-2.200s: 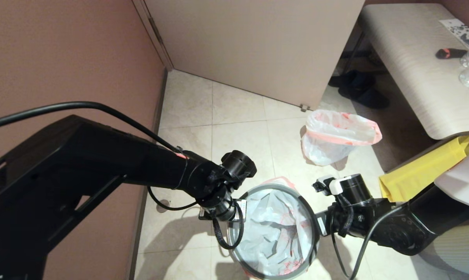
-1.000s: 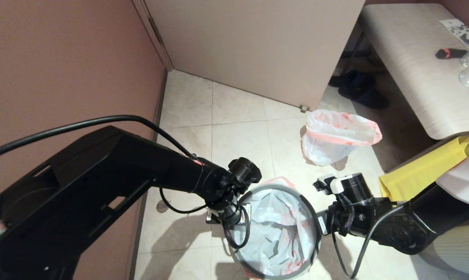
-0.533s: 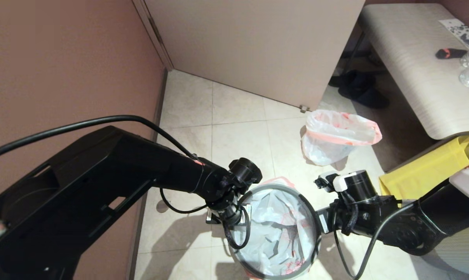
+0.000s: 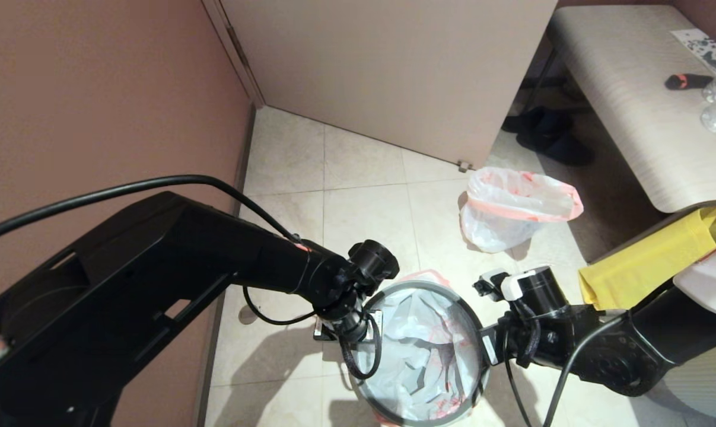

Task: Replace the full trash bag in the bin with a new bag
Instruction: Place the trash can ring on the trash can

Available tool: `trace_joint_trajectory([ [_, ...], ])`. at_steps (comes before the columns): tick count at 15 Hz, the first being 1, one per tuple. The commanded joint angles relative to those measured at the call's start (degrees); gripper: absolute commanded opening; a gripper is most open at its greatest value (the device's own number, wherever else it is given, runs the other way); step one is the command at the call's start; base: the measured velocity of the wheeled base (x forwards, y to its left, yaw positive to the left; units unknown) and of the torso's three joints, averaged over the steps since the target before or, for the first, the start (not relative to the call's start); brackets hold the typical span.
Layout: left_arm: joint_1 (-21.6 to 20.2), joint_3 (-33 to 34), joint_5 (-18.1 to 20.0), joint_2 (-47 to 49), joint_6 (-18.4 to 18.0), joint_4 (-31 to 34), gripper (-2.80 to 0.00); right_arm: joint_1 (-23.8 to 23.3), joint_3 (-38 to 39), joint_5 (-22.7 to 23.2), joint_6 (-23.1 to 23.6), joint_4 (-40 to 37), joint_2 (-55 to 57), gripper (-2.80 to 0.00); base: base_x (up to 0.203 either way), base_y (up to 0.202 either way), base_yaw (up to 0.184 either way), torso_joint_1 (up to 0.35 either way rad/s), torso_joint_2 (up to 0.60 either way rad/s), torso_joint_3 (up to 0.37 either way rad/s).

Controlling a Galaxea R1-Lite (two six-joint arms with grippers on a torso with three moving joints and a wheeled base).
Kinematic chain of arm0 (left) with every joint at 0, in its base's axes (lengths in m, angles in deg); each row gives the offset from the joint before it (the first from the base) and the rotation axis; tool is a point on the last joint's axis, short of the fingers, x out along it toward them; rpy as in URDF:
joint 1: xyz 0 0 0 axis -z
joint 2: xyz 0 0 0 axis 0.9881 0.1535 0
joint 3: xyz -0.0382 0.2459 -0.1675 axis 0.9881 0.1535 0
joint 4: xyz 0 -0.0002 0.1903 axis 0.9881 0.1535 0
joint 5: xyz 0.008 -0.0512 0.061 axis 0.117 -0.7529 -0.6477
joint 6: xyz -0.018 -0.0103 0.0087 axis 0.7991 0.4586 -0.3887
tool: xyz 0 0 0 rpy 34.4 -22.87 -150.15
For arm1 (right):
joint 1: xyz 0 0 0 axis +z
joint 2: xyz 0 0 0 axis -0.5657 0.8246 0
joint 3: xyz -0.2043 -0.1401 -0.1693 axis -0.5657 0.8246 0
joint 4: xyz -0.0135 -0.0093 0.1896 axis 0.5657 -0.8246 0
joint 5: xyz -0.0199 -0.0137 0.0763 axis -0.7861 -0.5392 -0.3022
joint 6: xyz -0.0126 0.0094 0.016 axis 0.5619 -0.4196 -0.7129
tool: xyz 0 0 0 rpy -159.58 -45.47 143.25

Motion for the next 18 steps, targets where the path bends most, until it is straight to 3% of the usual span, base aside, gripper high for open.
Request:
trace_joint_trajectory([
  [1, -0.08, -0.15, -0.39, -0.21, 0.14, 0.15, -2.8, 0.66, 0.08, -0.07, -0.01, 0.19, 1.08, -2.8, 0.0, 0.0, 0.0, 0.0, 0.0, 0.0],
  [18, -0.43, -0.91, -0.22, 3.74, 0.4, -0.62, -2.8, 0.57, -0.01, 0.01, -0.09, 0.37, 3.45, -2.8, 0.0, 0.0, 0.0, 0.0, 0.0, 0.0],
])
